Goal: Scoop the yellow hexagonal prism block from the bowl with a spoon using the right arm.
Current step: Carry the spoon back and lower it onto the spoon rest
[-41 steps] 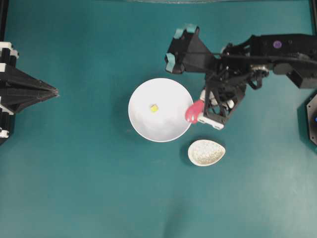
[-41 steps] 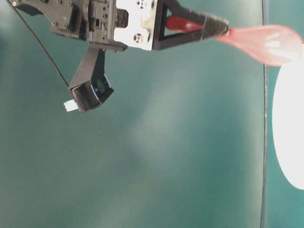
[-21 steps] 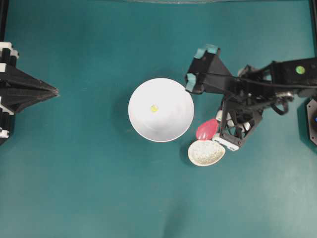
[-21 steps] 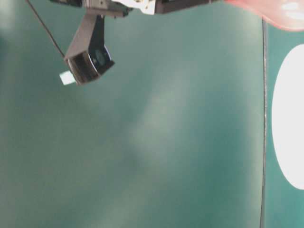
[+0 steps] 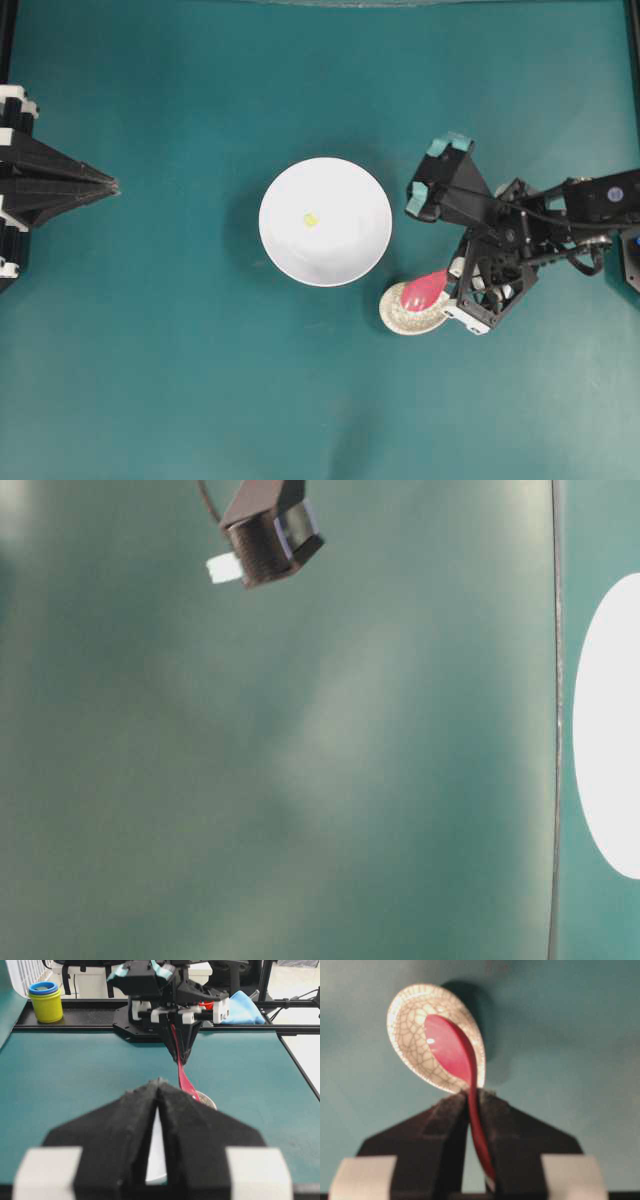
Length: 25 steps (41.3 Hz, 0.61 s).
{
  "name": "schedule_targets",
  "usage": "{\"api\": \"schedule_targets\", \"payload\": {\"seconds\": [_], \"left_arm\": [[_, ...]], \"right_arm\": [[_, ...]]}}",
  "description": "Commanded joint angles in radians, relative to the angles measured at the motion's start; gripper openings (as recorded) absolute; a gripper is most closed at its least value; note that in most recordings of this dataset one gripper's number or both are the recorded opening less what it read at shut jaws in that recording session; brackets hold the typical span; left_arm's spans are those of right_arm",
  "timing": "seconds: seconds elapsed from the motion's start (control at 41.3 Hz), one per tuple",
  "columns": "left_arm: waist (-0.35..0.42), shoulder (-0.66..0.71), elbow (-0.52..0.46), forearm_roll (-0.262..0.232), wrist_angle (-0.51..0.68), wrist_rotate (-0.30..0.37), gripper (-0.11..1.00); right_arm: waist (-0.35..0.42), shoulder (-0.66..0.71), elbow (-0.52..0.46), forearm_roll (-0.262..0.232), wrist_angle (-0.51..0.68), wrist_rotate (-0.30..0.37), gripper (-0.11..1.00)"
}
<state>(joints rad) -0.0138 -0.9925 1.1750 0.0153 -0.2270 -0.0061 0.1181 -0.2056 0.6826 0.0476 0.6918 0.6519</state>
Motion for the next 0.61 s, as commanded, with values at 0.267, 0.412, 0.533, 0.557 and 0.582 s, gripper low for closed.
{"api": "schedule_targets", "payload": {"seconds": [0.267, 0.412, 0.533, 0.557, 0.582], "left_arm": [[-0.003, 0.011, -0.026, 0.003, -0.005, -0.005, 0.07], [-0.006, 0.011, -0.026, 0.003, -0.005, -0.003, 0.07], [-0.008, 0.011, -0.026, 0.003, -0.005, -0.003, 0.07], [-0.008, 0.011, -0.026, 0.003, -0.005, -0.003, 0.07], [-0.006, 0.011, -0.026, 0.003, -0.005, -0.003, 0.07]], "right_arm": [[0.02, -0.026, 0.075, 0.003, -0.15, 0.008, 0.12], [0.021, -0.025, 0.075, 0.0, -0.155, 0.008, 0.12], [0.021, -0.026, 0.077, 0.003, -0.16, 0.008, 0.13], [0.021, -0.026, 0.077, 0.003, -0.161, 0.008, 0.14], [0.021, -0.026, 0.077, 0.0, -0.161, 0.008, 0.14]]}}
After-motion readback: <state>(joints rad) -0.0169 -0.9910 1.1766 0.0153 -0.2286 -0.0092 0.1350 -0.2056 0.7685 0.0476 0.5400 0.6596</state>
